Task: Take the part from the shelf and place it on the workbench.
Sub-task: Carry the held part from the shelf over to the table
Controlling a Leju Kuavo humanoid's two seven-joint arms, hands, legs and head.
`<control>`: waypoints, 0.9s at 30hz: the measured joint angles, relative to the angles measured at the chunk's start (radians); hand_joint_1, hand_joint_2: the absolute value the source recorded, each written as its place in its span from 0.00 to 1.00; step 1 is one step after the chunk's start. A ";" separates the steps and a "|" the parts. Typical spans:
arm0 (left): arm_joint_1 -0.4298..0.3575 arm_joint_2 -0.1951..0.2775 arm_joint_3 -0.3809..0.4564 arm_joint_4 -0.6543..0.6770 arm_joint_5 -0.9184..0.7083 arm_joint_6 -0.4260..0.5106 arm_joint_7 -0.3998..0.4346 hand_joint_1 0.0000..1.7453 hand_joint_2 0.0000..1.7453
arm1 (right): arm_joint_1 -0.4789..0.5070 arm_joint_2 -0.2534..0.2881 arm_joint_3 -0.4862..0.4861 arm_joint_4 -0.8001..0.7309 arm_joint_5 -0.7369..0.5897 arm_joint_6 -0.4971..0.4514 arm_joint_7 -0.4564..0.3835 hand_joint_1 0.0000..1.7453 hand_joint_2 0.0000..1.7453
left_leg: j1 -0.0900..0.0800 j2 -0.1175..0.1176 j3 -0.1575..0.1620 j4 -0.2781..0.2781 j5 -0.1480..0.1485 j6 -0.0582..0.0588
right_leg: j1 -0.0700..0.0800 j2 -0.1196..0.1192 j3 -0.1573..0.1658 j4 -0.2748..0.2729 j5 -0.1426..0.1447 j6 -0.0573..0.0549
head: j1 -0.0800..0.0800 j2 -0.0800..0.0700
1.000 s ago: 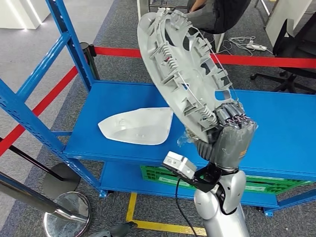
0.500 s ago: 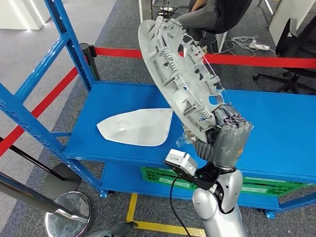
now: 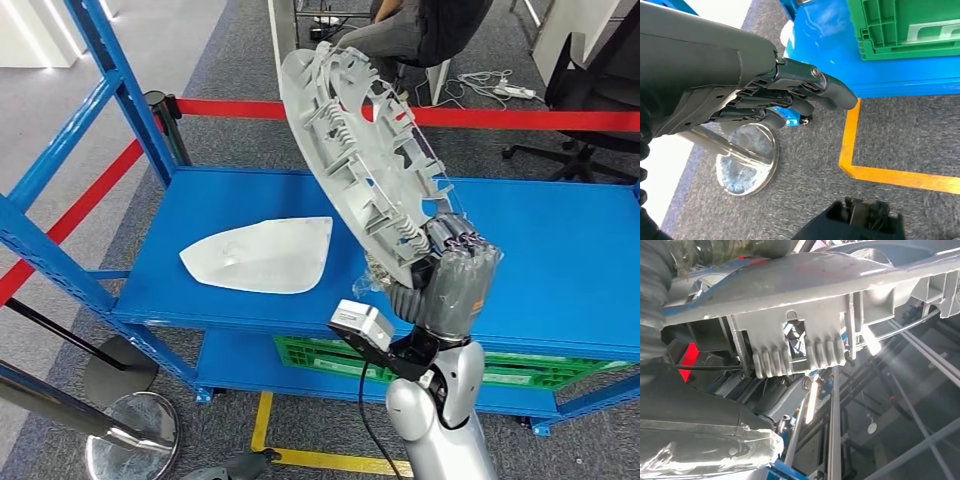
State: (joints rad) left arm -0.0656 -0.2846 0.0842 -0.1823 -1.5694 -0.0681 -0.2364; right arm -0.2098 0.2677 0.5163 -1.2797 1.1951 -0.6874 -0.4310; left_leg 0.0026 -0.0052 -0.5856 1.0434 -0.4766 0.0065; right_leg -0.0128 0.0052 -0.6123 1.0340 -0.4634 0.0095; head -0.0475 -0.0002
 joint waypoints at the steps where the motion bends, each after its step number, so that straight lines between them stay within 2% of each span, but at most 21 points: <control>1: 0.000 0.000 -0.003 0.000 0.000 0.000 0.000 0.00 1.00 | 0.000 0.000 0.000 0.001 0.000 0.000 0.000 1.00 1.00 | -0.001 -0.001 0.002 -0.009 -0.004 0.001 | 0.001 -0.001 -0.003 -0.001 0.003 0.005 | 0.000 0.000; 3: 0.001 -0.001 -0.007 0.000 0.000 0.000 0.000 0.00 1.00 | -0.001 0.000 0.000 0.004 0.000 0.000 0.001 1.00 1.00 | 0.001 -0.001 0.000 -0.019 0.001 0.007 | 0.001 -0.002 -0.009 -0.002 0.004 0.015 | 0.000 0.000; 4: 0.001 -0.001 -0.010 0.000 0.000 0.000 0.000 0.00 1.00 | -0.001 0.000 0.000 0.006 0.000 0.000 0.001 1.00 1.00 | 0.003 -0.001 0.000 -0.024 0.006 0.012 | 0.001 -0.003 -0.016 0.010 -0.008 0.020 | 0.001 0.000; 5: 0.001 -0.001 -0.013 0.000 0.000 0.000 0.000 0.00 1.00 | -0.002 0.000 0.000 0.007 0.000 0.000 0.001 1.00 1.00 | 0.006 0.000 -0.001 -0.029 0.011 0.017 | 0.001 -0.003 -0.029 0.041 -0.032 0.024 | 0.002 0.000; 8: 0.001 -0.001 -0.016 0.000 0.000 -0.002 0.000 0.00 1.00 | -0.002 0.000 0.001 0.013 -0.003 0.000 0.001 1.00 1.00 | 0.005 0.003 -0.009 -0.030 0.020 0.026 | 0.000 -0.003 -0.098 0.221 -0.130 0.033 | 0.005 0.000; 9: 0.001 -0.001 -0.017 0.000 0.000 -0.004 0.000 0.00 1.00 | -0.003 0.000 0.001 0.015 -0.005 0.000 0.001 1.00 1.00 | 0.004 0.003 -0.012 -0.029 0.023 0.027 | 0.000 -0.003 -0.110 0.260 -0.142 0.034 | 0.004 0.000; 10: 0.001 -0.001 -0.019 0.000 0.000 -0.006 0.000 0.00 1.00 | -0.003 0.000 0.001 0.018 -0.008 0.000 0.002 1.00 1.00 | 0.004 0.003 -0.014 -0.028 0.025 0.027 | 0.000 -0.003 -0.104 0.263 -0.135 0.034 | 0.005 0.000; 11: 0.001 -0.001 -0.021 0.000 0.000 -0.008 0.000 0.00 1.00 | -0.003 0.000 0.001 0.020 -0.012 0.000 0.002 1.00 1.00 | 0.004 0.003 -0.016 -0.027 0.027 0.026 | 0.001 -0.004 -0.078 0.224 -0.111 0.032 | 0.005 0.000; 13: 0.000 -0.001 -0.029 0.000 0.000 -0.010 0.000 0.00 1.00 | -0.004 0.000 0.001 0.023 -0.018 0.000 0.002 1.00 1.00 | 0.002 0.001 -0.018 -0.025 0.029 0.022 | 0.002 -0.004 0.006 0.085 -0.057 0.026 | 0.005 0.000; 14: 0.000 -0.002 -0.033 0.000 0.000 -0.011 0.000 0.00 1.00 | -0.005 0.000 0.002 0.023 -0.020 0.000 0.001 1.00 1.00 | 0.000 0.001 -0.021 -0.023 0.031 0.018 | 0.003 -0.003 0.038 0.028 -0.043 0.022 | 0.004 0.000; 15: -0.001 -0.002 -0.036 0.000 0.000 -0.011 0.000 0.00 1.00 | -0.006 0.000 0.002 0.024 -0.022 0.000 0.001 1.00 1.00 | -0.001 0.001 -0.026 -0.021 0.034 0.013 | 0.005 -0.002 0.054 -0.004 -0.038 0.019 | 0.003 0.000; 18: -0.001 -0.001 -0.041 0.001 0.000 -0.013 0.000 0.00 1.00 | -0.007 0.000 0.003 0.027 -0.026 0.000 0.001 1.00 1.00 | -0.001 0.001 -0.036 -0.019 0.042 -0.005 | 0.005 -0.001 0.050 -0.016 -0.031 0.004 | 0.001 0.000; 19: -0.001 -0.001 -0.043 0.001 0.000 -0.014 0.000 0.00 1.00 | -0.007 0.000 0.003 0.028 -0.027 0.000 0.001 1.00 1.00 | -0.001 0.001 -0.040 -0.012 0.032 -0.010 | 0.003 -0.002 0.048 -0.018 -0.027 -0.003 | 0.000 0.000; 20: -0.001 -0.001 -0.046 0.001 0.000 -0.014 0.000 0.00 1.00 | -0.007 0.000 0.003 0.028 -0.028 -0.001 0.001 1.00 1.00 | 0.001 0.001 -0.048 0.012 0.010 -0.016 | 0.000 -0.004 0.046 -0.021 -0.021 -0.010 | -0.003 0.000; 21: -0.002 -0.001 -0.050 0.001 0.000 -0.015 0.000 0.00 1.00 | -0.007 0.000 0.003 0.028 -0.027 -0.001 0.000 1.00 1.00 | 0.003 0.002 -0.065 0.056 -0.024 -0.022 | -0.001 -0.006 0.043 -0.022 -0.017 -0.016 | -0.005 0.000; 23: -0.003 0.000 -0.059 0.001 0.000 -0.015 0.000 0.00 1.00 | -0.007 0.000 0.003 0.028 -0.024 -0.001 0.000 1.00 1.00 | 0.007 0.002 -0.111 0.183 -0.097 -0.031 | -0.001 -0.008 0.032 -0.022 -0.009 -0.021 | -0.008 0.000; 24: -0.003 0.000 -0.062 0.001 0.000 -0.016 0.000 0.00 1.00 | -0.007 0.000 0.003 0.029 -0.023 -0.001 0.000 1.00 1.00 | 0.008 0.002 -0.126 0.232 -0.117 -0.034 | 0.000 -0.009 0.026 -0.021 -0.005 -0.022 | -0.008 0.000; 25: -0.003 0.000 -0.066 0.001 0.000 -0.017 0.000 0.00 1.00 | -0.007 0.000 0.003 0.030 -0.022 -0.001 -0.001 1.00 1.00 | 0.008 0.002 -0.126 0.249 -0.118 -0.035 | 0.000 -0.009 0.021 -0.021 -0.002 -0.021 | -0.008 0.000; 26: -0.003 0.000 -0.069 0.001 0.000 -0.017 0.000 0.00 1.00 | -0.007 0.000 0.003 0.030 -0.021 -0.001 -0.002 1.00 1.00 | 0.008 0.002 -0.106 0.224 -0.100 -0.034 | 0.000 -0.008 0.017 -0.020 0.002 -0.019 | -0.008 0.000; 27: -0.004 0.000 -0.073 0.001 0.000 -0.018 0.000 0.00 1.00 | -0.007 0.000 0.002 0.030 -0.021 -0.001 -0.003 1.00 1.00 | 0.008 0.002 -0.070 0.167 -0.070 -0.032 | 0.000 -0.008 0.014 -0.019 0.005 -0.017 | -0.008 0.000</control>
State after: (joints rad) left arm -0.0692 -0.2846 0.0114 -0.1812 -1.5694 -0.0860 -0.2365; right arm -0.2169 0.2682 0.5188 -1.2494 1.1744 -0.6886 -0.4336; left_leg 0.0109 -0.0032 -0.6556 1.2107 -0.5461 -0.0253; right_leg -0.0128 -0.0026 -0.5985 1.0148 -0.4587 -0.0079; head -0.0558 -0.0001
